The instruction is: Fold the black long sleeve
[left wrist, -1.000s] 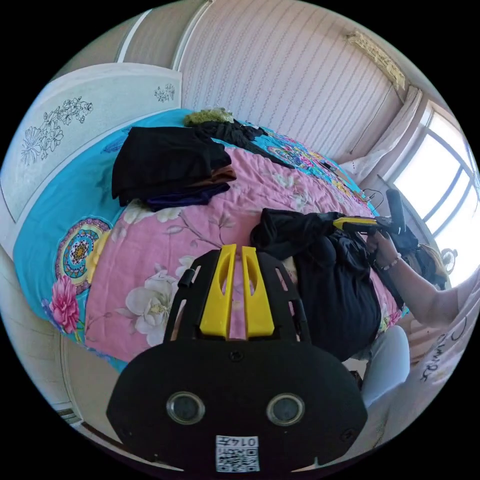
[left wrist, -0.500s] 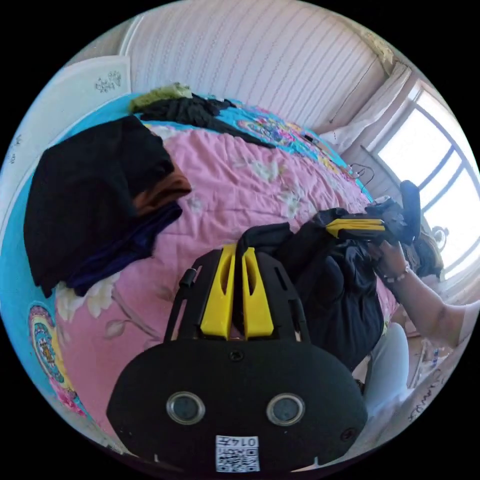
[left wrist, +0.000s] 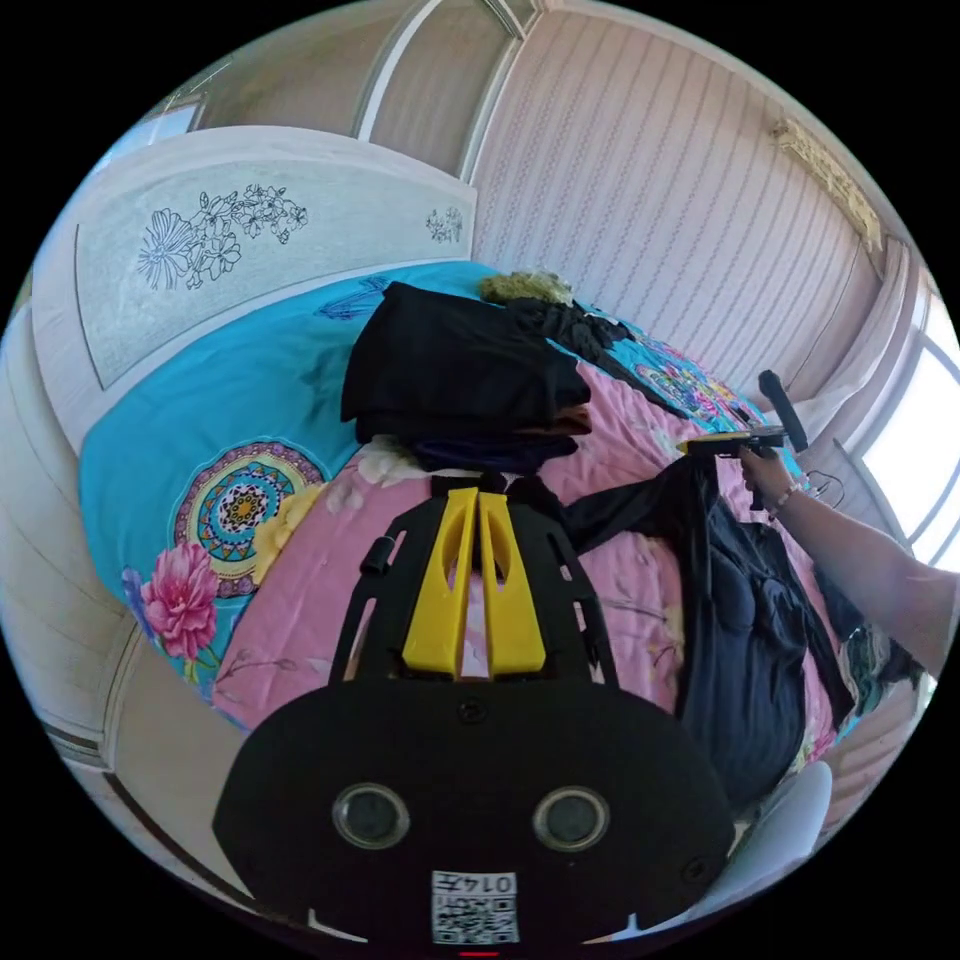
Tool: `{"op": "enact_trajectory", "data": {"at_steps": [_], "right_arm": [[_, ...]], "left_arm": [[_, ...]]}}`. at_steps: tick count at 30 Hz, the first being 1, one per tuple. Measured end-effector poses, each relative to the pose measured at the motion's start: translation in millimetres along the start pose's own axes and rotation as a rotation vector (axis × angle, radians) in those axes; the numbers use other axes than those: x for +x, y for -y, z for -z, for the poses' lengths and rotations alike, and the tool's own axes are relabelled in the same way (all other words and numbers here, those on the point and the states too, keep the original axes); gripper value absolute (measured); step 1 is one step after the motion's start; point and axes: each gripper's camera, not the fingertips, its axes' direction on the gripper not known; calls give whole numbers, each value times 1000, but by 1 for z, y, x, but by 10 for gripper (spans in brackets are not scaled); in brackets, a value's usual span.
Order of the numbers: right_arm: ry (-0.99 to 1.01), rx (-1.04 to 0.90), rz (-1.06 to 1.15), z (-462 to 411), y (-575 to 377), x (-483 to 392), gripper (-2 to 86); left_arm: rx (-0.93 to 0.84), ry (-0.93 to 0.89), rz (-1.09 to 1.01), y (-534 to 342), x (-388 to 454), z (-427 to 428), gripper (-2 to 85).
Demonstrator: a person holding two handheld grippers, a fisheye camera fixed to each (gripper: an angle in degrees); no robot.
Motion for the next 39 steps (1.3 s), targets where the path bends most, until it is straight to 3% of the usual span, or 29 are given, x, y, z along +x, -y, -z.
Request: {"op": "enact_trajectory", "data": {"at_steps": [3,7,10,14,19,26,34,39], "right_arm": [[-37,-52,-57,-18,20,-3,-4],[-72,48,-90,2,32,-13,-1],[78,176,85,24,34,-48,5],[248,86,361,0,45,-122,39],[52,-116,498,-46,68,-181,3],[134,56,509,-9,105,-190,-4],[286,26,501,-29,137,-194,21],[191,-83,499,-51,143,-188,56]], "left_arm": [[-28,46,-30,-11,-13,4,0],[-119,20,-163,-18,-23,-4,72],[-127,35,-305,-27,-11,-17,101],[-142,128,-351,-23,-6,-43,63],[-198,48,-314,-19,-27,-27,3],[-256,-77,-463,0,-55,65,-3],[-301,-67,-218,20,-144,37,-7],[-276,-13,-168,-2,-172,33,27]]}}
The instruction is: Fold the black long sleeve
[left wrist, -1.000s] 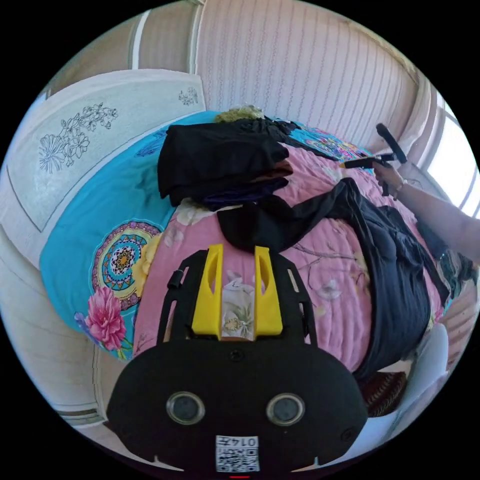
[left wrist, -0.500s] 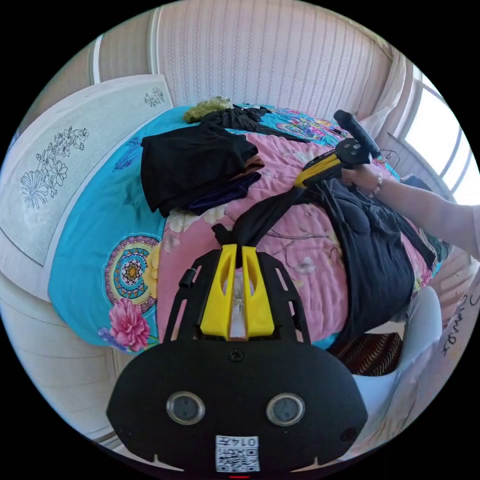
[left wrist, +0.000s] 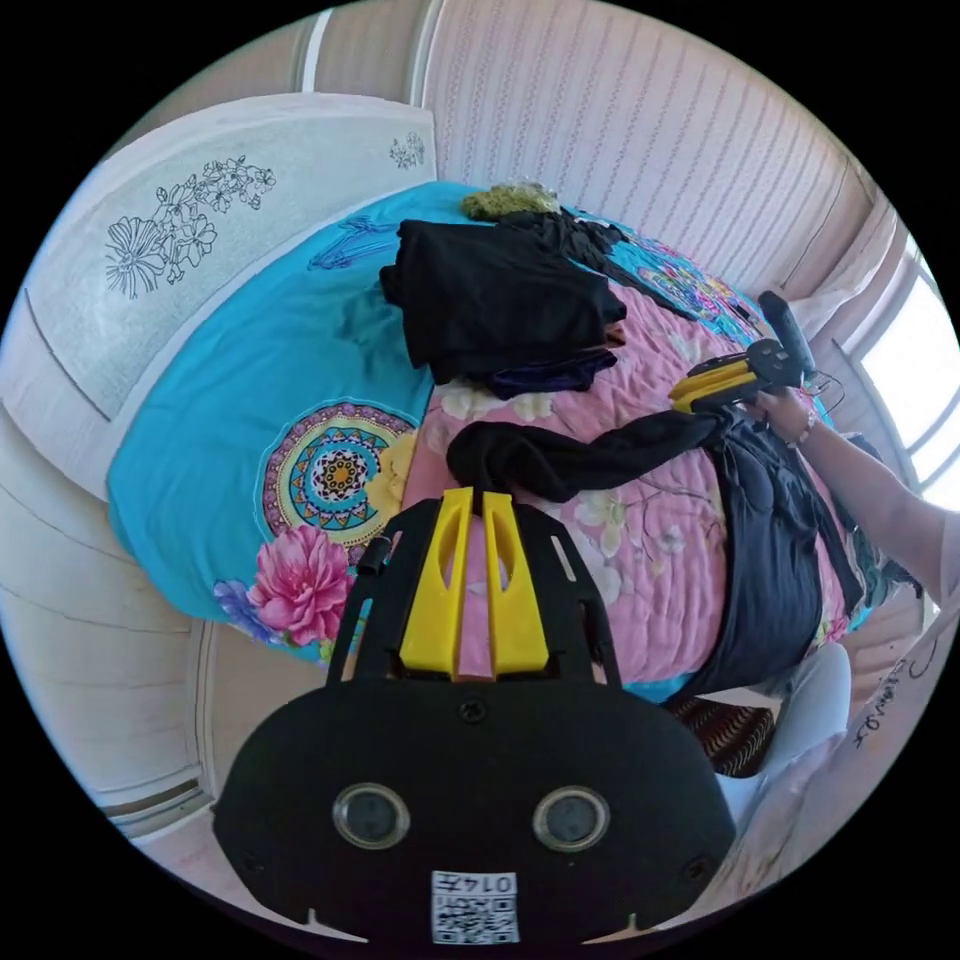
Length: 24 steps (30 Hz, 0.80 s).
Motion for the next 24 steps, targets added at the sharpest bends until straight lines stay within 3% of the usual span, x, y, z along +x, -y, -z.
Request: {"op": "enact_trajectory", "data": {"at_steps": [3,7,13,16,24], "right_arm": [[86,-135,-26,-28,5,10,43],[53,-83,-22,-20,8,11,0],[-54,85,-128,21,10,41,-3],[3,137,-174,24,14,57,-2],[-116,-20,-208,-20,29,64,-1]], "left_arm": [[0,-82,88,-7,-22,-18,64],[-44,-149,174,3,-43,-56,50],[-55,-20,6,1,-56,-27,-8],[-84,-26,-96,-6,-71,-1,-9],[-111,-54,113,-2,-142,-29,4]]}}
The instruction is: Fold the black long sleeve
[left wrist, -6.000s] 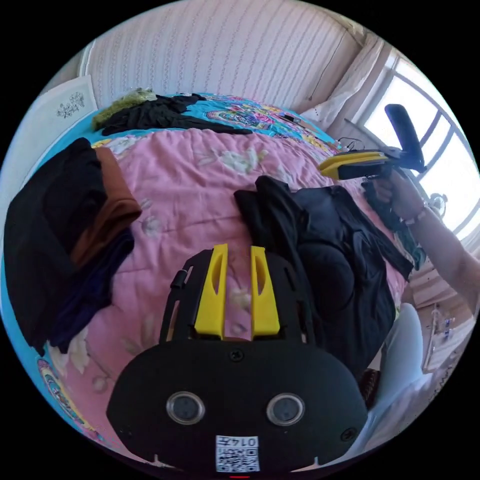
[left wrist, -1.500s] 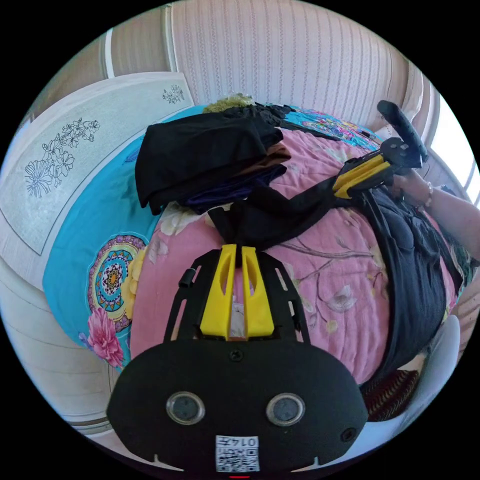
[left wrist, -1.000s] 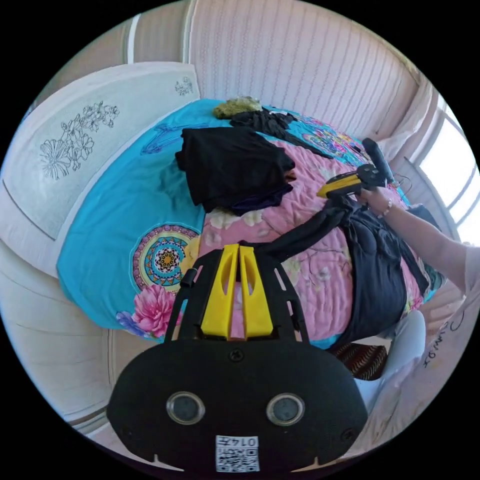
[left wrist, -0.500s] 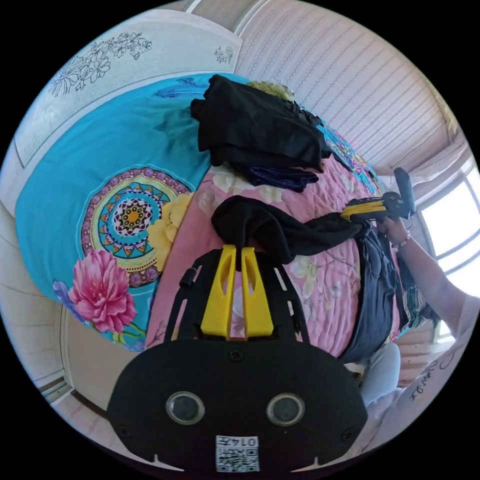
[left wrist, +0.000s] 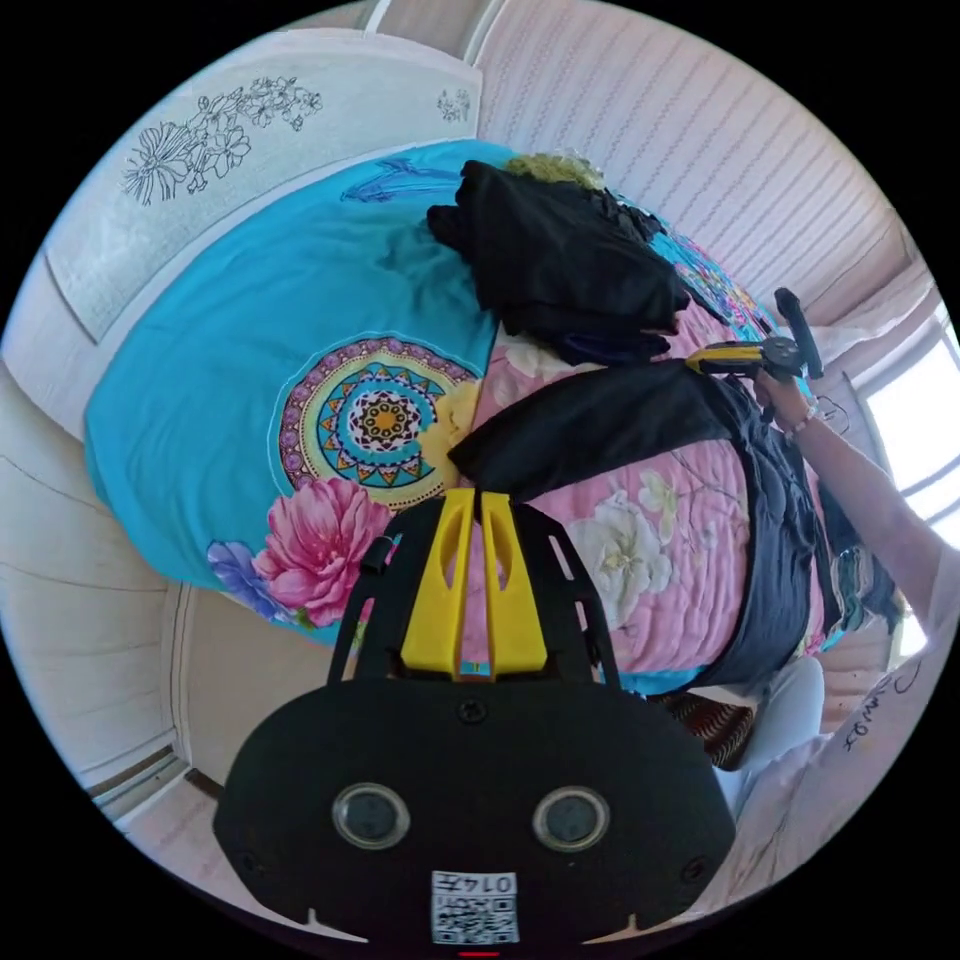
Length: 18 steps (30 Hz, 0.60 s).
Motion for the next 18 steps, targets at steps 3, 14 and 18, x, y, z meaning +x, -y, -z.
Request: {"op": "enact_trajectory", "data": {"at_steps": [3,14,18], "right_arm": [[44,-11,-26,0,-6,10,0],[23,69,-92,35,-72,55,46],[1,36,-88,33,-93,63,48]], "left_arm": [[-95,2,-10,3,-12,-9,57],[33,-43,-36,43,-58,7,59],[-134,-26,-73,54,-66,-28,51]]}}
